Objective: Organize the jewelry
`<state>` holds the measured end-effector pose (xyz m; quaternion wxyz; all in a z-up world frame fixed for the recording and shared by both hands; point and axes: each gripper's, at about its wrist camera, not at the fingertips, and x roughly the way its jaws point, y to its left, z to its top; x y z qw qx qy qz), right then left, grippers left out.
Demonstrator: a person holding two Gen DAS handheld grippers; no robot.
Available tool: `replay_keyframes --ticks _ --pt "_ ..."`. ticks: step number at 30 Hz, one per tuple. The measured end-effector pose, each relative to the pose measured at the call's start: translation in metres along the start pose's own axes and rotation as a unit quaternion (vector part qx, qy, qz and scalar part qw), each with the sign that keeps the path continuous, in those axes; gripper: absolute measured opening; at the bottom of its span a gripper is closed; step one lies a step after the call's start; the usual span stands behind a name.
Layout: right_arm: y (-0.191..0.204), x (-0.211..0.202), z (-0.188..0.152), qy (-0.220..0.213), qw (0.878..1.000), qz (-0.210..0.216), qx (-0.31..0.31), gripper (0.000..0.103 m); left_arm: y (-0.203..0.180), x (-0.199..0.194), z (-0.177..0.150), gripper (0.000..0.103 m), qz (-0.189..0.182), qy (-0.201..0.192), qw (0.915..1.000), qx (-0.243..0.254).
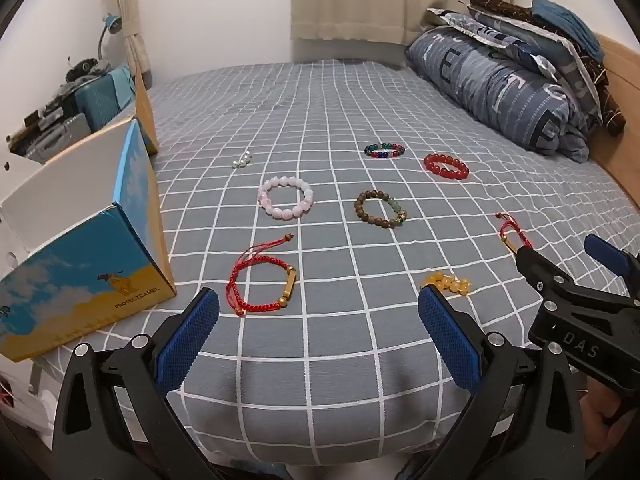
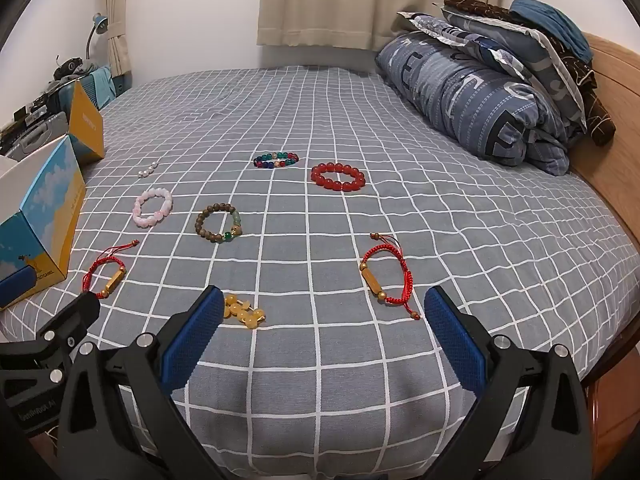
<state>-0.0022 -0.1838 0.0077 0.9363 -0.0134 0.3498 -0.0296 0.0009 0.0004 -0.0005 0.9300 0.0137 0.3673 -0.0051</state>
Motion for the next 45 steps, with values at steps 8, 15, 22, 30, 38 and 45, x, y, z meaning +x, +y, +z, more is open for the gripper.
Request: replay_keyframes --ticks 8,15,22,30,38,45 --pt "0.001 -0.0011 -0.0004 -0.001 1.0 -0.001 0.0 0.096 0.0053 0.0018 0.0028 0.097 0.013 0.007 0.9999 -0.005" --pt "0.0031 0.0005 -0.0009 0.0 1.0 -0.001 0.0 0.096 -0.0014 -0.0005 -0.0015 0.097 0.005 -0.005 1.0 0.007" --pt "0.0028 0.0 -0.001 0.0 1.0 -0.003 0.0 0.096 -0.0013 0.0003 -0.0018 0.097 0.006 -0.003 1.0 0.006" --pt "-0.0015 0.0002 -0.0003 0.003 1.0 -0.003 0.002 0.096 0.0 0.0021 -0.0015 0.097 0.006 0.002 1.0 0.002" --pt "-0.0015 -0.0002 -0.0002 0.002 1.0 -0.002 0.002 0.096 0.0021 0.0015 -0.0013 0.097 0.005 0.0 1.0 -0.002" --pt "-0.0018 0.0004 0.0 0.001 1.0 -0.003 0.001 0.096 0.0018 0.0017 -0.0018 0.097 -0.004 0.005 1.0 -0.002"
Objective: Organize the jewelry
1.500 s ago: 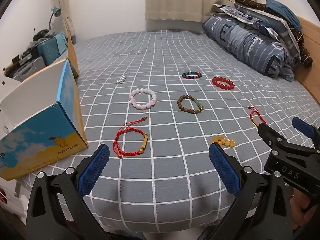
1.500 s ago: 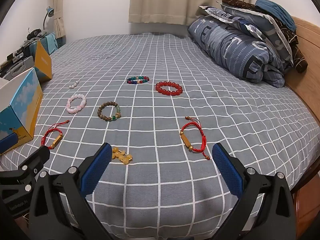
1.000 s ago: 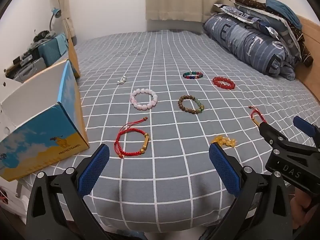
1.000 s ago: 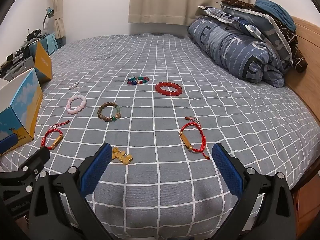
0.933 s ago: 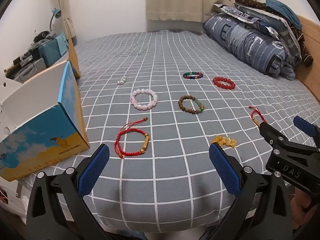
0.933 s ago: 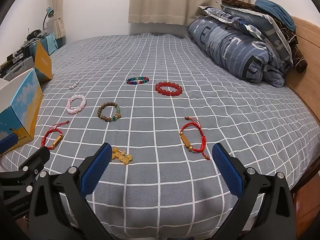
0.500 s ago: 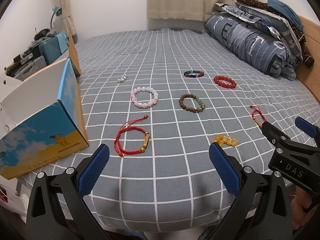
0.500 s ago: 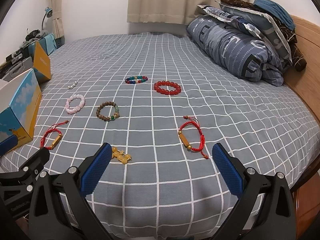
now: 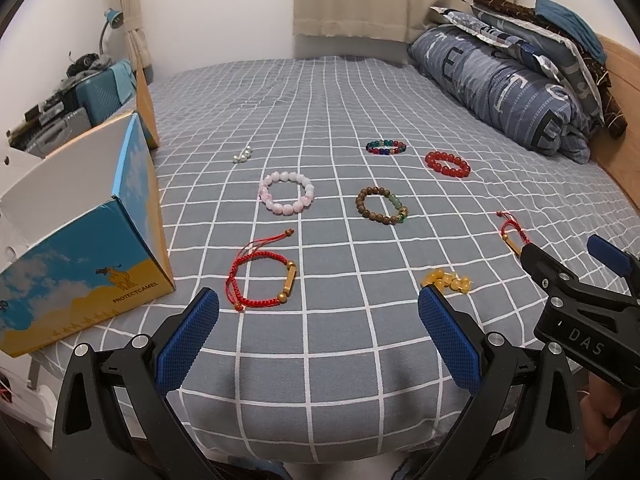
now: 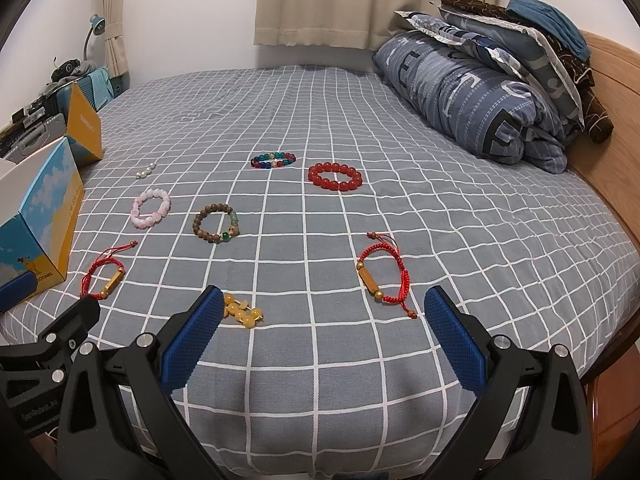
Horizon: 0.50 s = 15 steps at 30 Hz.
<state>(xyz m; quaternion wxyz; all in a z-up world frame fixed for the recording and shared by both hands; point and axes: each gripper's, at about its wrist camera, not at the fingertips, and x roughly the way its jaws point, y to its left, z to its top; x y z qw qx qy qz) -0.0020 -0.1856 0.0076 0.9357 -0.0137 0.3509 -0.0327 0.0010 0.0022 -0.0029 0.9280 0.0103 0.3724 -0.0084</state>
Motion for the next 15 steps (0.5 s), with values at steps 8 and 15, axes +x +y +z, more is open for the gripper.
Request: replay_keyframes --ticks 8,15 --pt "0.0015 -0.0015 -0.0002 0.001 1.0 0.001 -0.001 0.096 0.0006 0.0018 0.0001 0.097 0.001 0.006 1.0 -0.003" --pt "0.003 -0.0001 -0.0001 0.002 1.0 0.005 -0.003 0.096 0.0001 -0.003 0.0013 0.097 0.0 -0.004 1.0 -0.003"
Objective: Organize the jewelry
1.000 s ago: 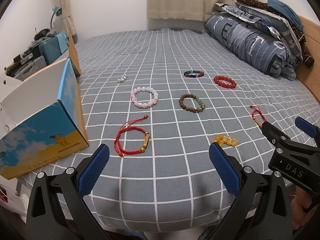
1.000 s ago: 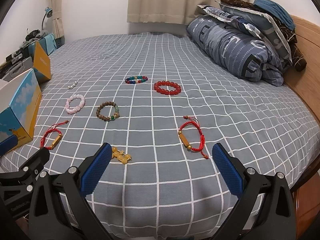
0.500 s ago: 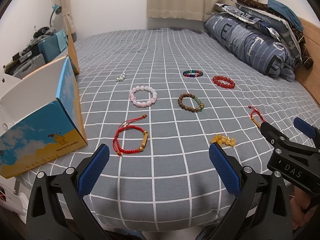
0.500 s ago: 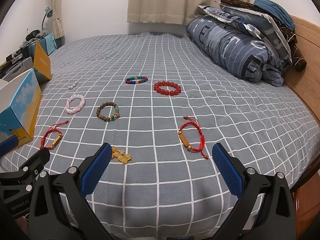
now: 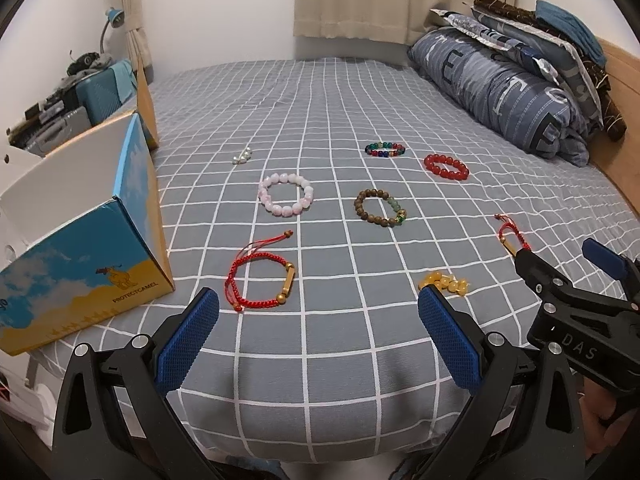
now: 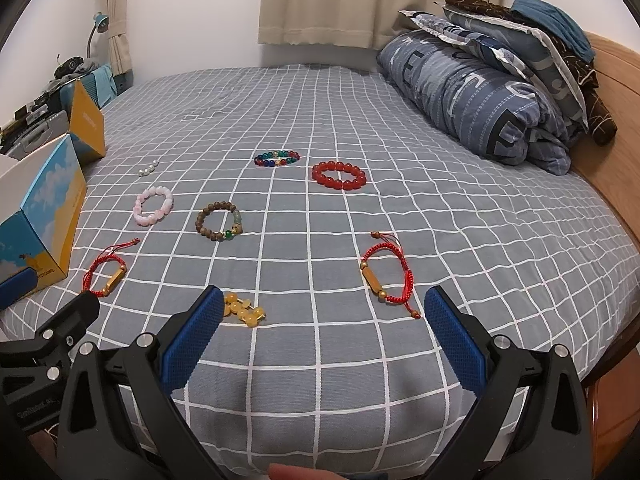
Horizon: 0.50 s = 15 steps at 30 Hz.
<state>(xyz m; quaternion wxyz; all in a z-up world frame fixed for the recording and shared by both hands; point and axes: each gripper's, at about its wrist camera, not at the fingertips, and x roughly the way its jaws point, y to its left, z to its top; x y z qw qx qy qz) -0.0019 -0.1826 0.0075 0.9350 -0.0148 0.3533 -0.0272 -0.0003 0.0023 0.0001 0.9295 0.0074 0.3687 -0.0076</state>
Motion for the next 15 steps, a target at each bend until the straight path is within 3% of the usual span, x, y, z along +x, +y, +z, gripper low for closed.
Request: replay_keyframes --ticks 15 --pt "-0.0001 -0.0014 -0.0002 -0.005 1.0 -0.001 0.0 0.096 -0.0016 -0.001 0.0009 0.097 -0.001 0.0 1.0 0.002"
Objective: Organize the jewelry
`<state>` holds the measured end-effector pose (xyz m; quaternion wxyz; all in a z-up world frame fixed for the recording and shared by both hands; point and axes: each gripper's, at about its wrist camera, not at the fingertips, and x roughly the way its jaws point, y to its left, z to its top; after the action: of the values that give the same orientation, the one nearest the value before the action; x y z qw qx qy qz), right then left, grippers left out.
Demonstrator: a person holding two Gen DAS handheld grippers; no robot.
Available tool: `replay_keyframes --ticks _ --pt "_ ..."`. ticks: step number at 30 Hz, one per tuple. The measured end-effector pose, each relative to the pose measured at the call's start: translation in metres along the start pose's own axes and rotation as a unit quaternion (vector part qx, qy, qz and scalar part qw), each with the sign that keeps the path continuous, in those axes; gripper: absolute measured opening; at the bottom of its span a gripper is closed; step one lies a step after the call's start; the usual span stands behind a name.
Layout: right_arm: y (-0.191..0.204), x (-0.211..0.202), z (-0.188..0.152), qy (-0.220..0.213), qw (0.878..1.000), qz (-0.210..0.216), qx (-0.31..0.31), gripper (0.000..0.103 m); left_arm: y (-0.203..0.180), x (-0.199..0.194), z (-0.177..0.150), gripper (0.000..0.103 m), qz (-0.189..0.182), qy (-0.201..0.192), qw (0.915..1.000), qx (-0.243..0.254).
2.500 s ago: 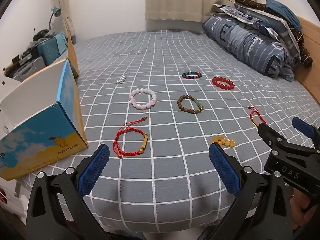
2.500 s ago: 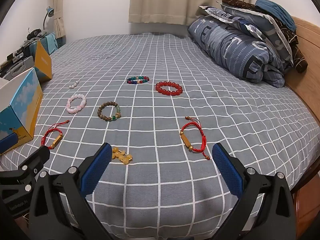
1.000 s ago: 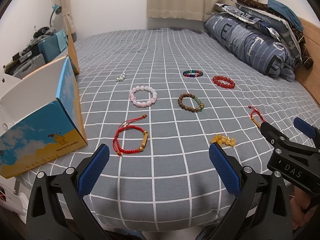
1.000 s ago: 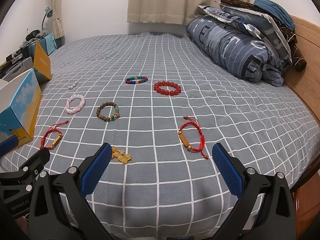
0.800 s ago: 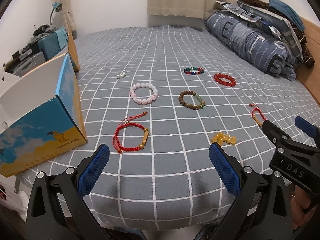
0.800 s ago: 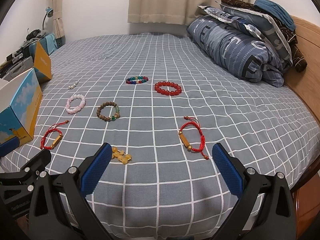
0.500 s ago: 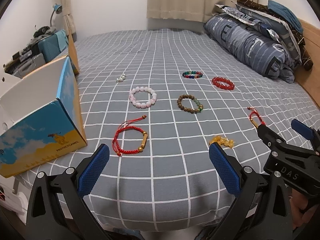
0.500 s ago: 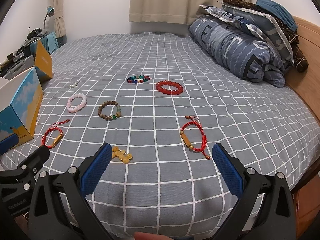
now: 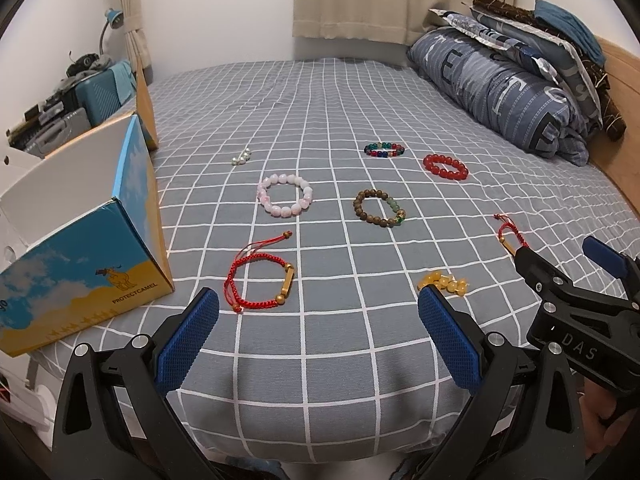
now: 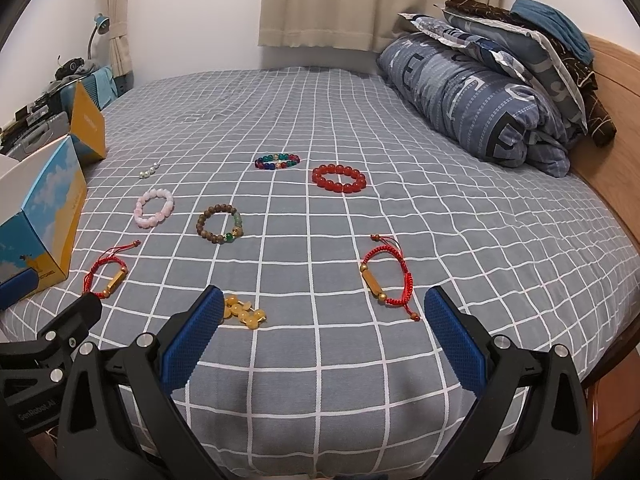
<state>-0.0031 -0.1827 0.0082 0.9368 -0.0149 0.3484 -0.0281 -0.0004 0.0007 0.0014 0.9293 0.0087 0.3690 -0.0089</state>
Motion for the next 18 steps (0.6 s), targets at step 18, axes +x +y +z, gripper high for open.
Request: replay_keyframes --ticks 18 --pt "-0.0007 0.0002 -0.0001 0.003 1.0 0.003 0.005 0.096 -0.0014 -0.0006 -0.0002 0.097 0.001 -0.003 1.0 0.003"
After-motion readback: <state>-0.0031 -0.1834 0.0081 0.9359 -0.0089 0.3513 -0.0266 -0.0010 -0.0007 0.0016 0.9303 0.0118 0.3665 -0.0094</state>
